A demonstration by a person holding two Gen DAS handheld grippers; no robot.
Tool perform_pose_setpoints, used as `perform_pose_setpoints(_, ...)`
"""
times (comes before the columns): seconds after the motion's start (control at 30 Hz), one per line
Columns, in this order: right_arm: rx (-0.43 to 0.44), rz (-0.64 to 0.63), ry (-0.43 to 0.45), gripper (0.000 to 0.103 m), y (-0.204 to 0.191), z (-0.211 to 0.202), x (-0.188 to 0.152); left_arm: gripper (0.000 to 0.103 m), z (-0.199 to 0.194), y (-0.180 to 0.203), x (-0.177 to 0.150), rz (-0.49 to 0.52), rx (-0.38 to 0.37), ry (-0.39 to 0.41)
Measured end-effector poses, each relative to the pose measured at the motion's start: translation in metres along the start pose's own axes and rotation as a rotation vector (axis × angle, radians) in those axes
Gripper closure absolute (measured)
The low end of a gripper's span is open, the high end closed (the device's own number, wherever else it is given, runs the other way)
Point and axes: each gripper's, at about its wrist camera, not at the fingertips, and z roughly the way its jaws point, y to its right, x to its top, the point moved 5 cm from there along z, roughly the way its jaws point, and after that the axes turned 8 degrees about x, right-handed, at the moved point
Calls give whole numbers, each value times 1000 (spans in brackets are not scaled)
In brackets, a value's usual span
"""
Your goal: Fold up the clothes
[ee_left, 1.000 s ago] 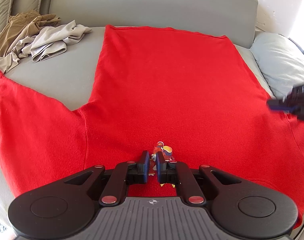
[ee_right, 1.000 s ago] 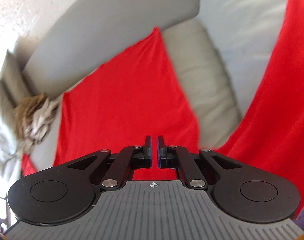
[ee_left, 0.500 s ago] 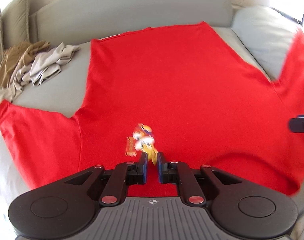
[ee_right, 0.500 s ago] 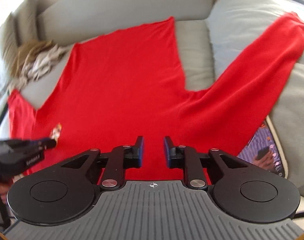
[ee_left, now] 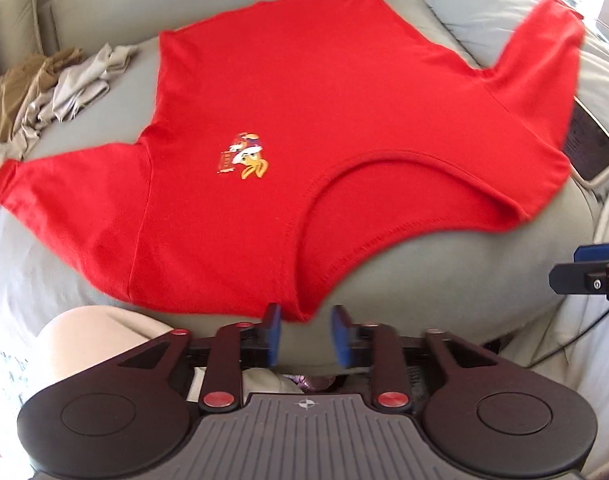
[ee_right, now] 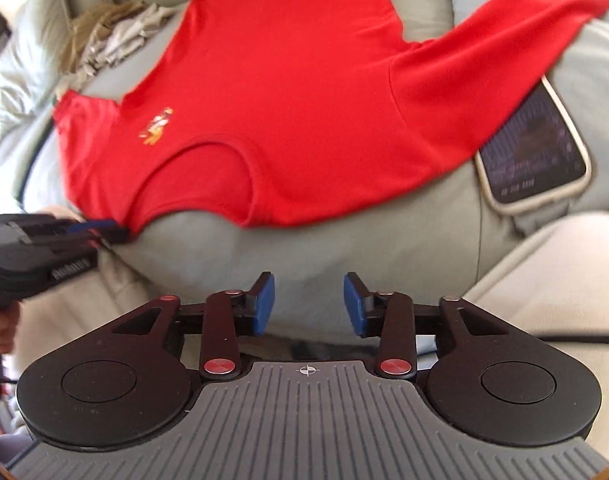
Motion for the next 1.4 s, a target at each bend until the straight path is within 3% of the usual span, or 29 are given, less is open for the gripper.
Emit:
perform_pose_setpoints(0.1,-1,6,46,45,1,-14,-4,68,-9,7,-4,-8,-27,17)
perform_pose_setpoints(0.2,11,39,104,45,8,-33,4,65,-17,3,6,-29,-7,58)
perform_pose_setpoints(0.37,33,141,257,44,29,-78,29,50,-36,-10,29,-88,6,131)
perform_pose_setpoints(0.43,18,188,339,43,43,-100,41,41,-42,-13,37,-121,-10,144)
perform_pose_setpoints(0.53,-14,287,460,25,73,-130,58,41,-47,-14,47,-173,-65,133)
perform_pose_setpoints(0.67,-34,454,594,23,114,-160,74,41,-54,-14,60,-243,-139,117)
perform_pose_setpoints(0.77,-130,556,660,24,143,-179,84,41,-59,-11,68,-272,-215,85)
perform_pose_setpoints(0.87,-354,551,758,25,154,-217,94,41,-67,-8,77,-289,-291,74)
perform_pose_setpoints(0.97,-525,498,764,22,160,-248,107,40,-65,3,85,-267,-327,39)
perform_pose_setpoints(1.03,-561,470,747,20,170,-257,116,39,-56,14,88,-240,-340,26)
perform_pose_setpoints(1.17,-563,424,619,17,203,-223,140,40,-33,37,92,-220,-329,51)
perform_pose_setpoints(1.23,-513,402,544,17,221,-188,149,41,-26,43,95,-227,-302,91)
perform_pose_setpoints(1.33,-366,427,538,22,247,-147,158,41,-21,49,100,-226,-259,148)
perform_pose_setpoints(1.4,-232,501,615,31,265,-133,166,41,-21,51,104,-217,-245,190)
